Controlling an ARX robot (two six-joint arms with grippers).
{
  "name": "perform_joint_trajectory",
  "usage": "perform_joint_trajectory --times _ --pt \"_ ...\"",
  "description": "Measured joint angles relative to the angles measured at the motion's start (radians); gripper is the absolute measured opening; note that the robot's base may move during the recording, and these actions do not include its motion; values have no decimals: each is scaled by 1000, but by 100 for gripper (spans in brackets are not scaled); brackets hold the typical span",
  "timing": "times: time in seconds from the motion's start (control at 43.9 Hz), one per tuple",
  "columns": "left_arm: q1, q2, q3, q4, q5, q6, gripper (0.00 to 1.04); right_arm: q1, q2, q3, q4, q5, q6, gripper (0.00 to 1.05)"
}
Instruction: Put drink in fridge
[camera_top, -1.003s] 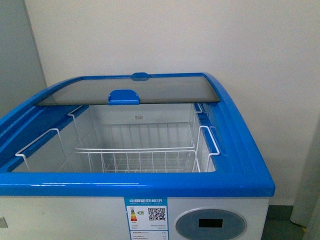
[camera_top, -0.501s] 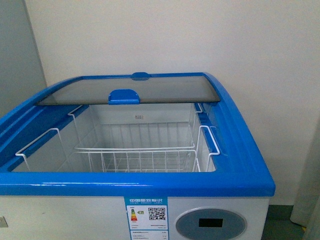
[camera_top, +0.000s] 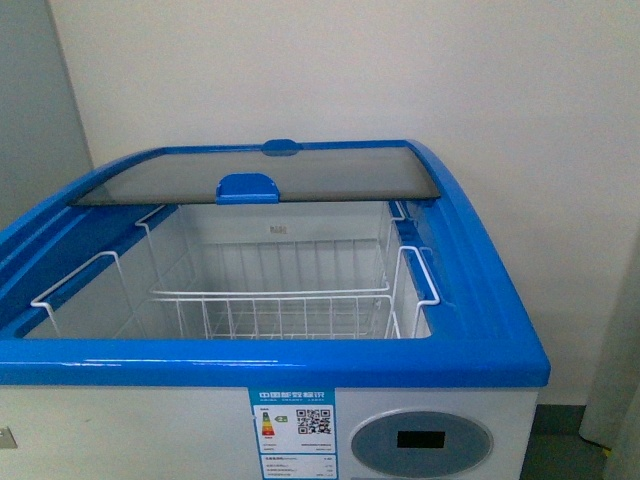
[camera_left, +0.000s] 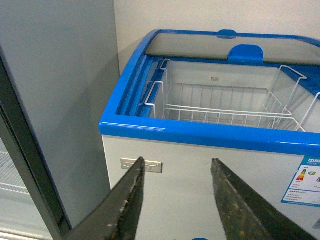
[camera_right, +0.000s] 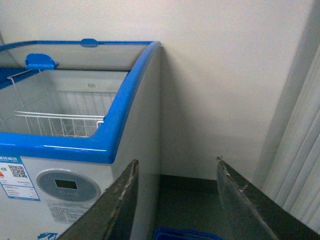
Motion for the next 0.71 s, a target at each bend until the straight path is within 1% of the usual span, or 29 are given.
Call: perform_joint_trajectory --times 0.091,0.16,0.228,0.251,0.296,0.706 --pt "0 0 0 0 0 0 67 0 0 0 0 0 0 71" --pt "0 0 0 0 0 0 79 0 0 0 0 0 0 83" --pt "0 0 0 0 0 0 95 0 0 0 0 0 0 98" --pt "0 0 0 0 0 2 98 0 0 0 0 0 0 99" --pt "0 0 0 0 0 2 96 0 0 0 0 0 0 97" --pt "0 0 0 0 0 2 97 0 0 0 0 0 0 98"
